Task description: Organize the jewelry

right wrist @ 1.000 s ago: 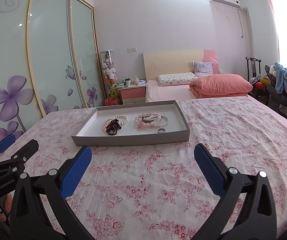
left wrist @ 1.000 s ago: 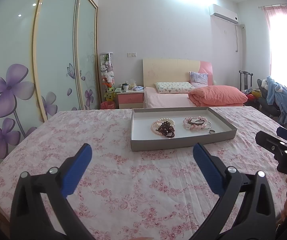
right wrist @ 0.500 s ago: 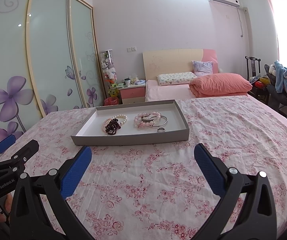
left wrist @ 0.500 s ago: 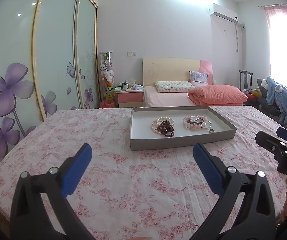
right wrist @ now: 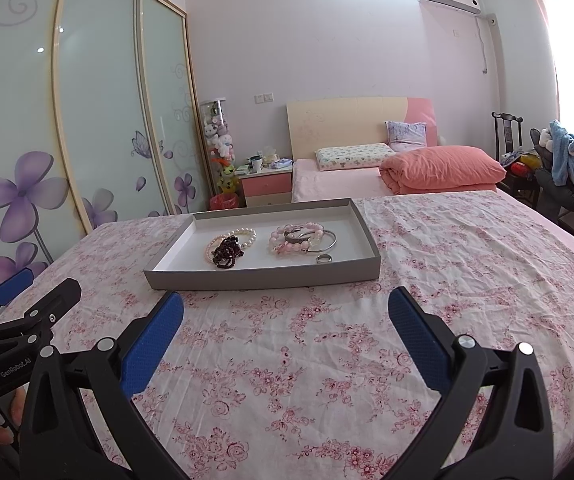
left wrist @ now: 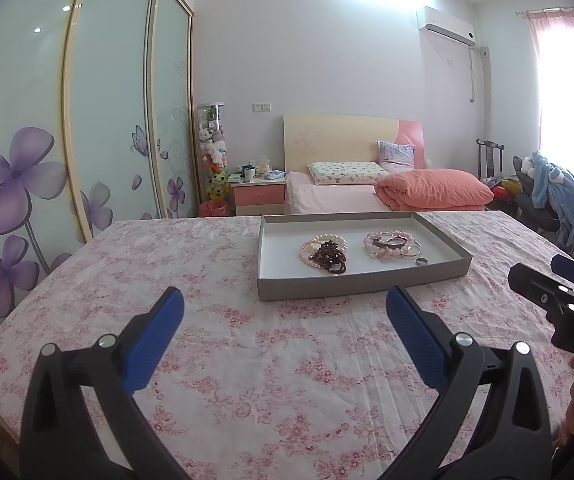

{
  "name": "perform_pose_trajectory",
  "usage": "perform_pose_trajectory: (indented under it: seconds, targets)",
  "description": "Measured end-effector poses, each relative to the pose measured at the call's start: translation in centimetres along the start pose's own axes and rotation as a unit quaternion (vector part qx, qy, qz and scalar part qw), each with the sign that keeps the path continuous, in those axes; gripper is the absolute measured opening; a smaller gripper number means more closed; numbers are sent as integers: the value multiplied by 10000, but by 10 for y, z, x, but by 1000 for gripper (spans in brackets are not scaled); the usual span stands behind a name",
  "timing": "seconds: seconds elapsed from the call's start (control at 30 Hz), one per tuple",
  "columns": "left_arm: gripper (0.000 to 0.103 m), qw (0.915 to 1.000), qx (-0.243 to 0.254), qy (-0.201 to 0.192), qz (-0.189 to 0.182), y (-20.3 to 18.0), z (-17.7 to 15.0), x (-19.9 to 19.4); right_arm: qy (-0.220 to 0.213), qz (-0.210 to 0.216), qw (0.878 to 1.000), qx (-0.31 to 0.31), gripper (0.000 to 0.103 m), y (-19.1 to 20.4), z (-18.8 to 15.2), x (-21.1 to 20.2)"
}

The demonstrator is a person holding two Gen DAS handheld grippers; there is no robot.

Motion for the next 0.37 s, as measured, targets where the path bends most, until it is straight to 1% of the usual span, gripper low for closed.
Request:
perform_pose_trajectory:
  seconds: [0.37]
  targets:
    - [99,10000,-9,46,-22,-3,-3,0,0,-4,10000,16,101,0,-3,-1]
Point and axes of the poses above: each gripper's, at about its wrist camera, not at the fingertips, and x roughly the way its jaws point, y to its left, z to its top, the point moved 8 cm from there along x, roughly the way its jaws point
